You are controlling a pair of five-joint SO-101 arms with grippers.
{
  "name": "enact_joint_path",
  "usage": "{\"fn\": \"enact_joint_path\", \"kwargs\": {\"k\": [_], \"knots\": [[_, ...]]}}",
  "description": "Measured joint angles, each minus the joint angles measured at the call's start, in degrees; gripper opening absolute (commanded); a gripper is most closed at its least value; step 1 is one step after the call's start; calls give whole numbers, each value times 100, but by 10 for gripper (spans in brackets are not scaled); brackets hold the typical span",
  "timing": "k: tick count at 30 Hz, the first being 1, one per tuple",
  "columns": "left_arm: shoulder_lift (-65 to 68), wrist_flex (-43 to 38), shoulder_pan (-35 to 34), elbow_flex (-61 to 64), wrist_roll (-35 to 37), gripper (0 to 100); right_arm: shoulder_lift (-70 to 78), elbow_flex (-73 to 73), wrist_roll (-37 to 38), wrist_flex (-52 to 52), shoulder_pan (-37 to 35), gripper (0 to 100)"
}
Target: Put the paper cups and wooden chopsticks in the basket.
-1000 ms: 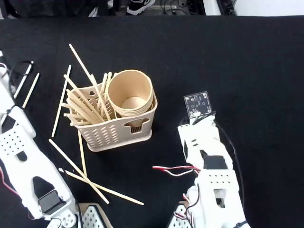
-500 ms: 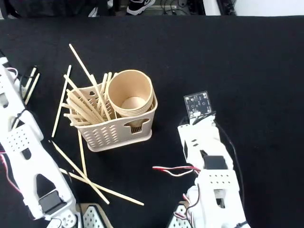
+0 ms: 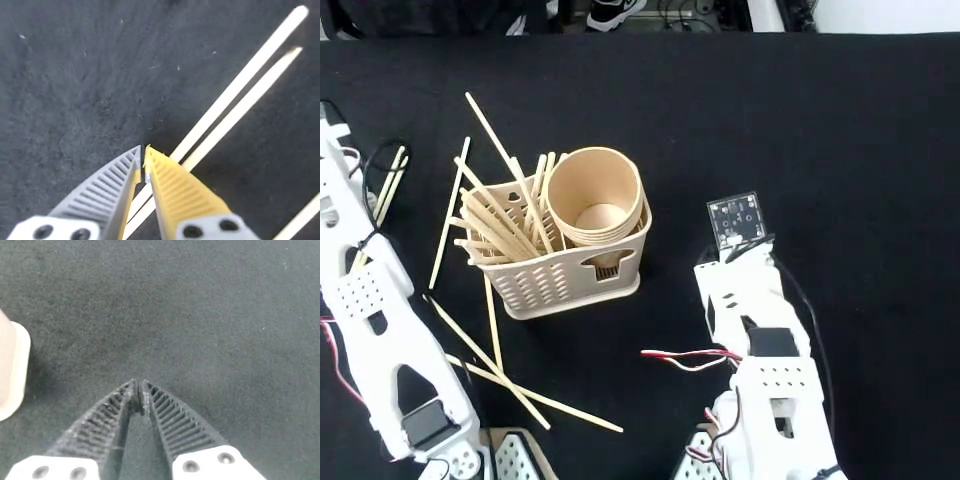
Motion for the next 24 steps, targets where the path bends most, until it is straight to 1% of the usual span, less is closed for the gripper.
{"fn": "enact_joint_path", "kwargs": {"k": [2, 4, 6, 8, 11, 16, 21, 24], "knots": [[-255, 9, 44, 9, -167, 168, 0, 0, 0, 0, 0, 12], [-563, 0, 70, 26, -387, 208, 0, 0, 0, 0, 0, 12], [-782, 0, 105, 176, -686, 208, 0, 0, 0, 0, 0, 12], [-835, 0, 167, 369, -1143, 209, 0, 0, 0, 0, 0, 12], [-835, -79, 264, 958, -1723, 213, 0, 0, 0, 0, 0, 12], [-826, -677, 229, 1697, -1890, 214, 0, 0, 0, 0, 0, 12], [-738, -1363, 141, 1785, -1934, 214, 0, 0, 0, 0, 0, 12], [-598, -1451, 114, 1776, -2066, 209, 0, 0, 0, 0, 0, 12]]}}
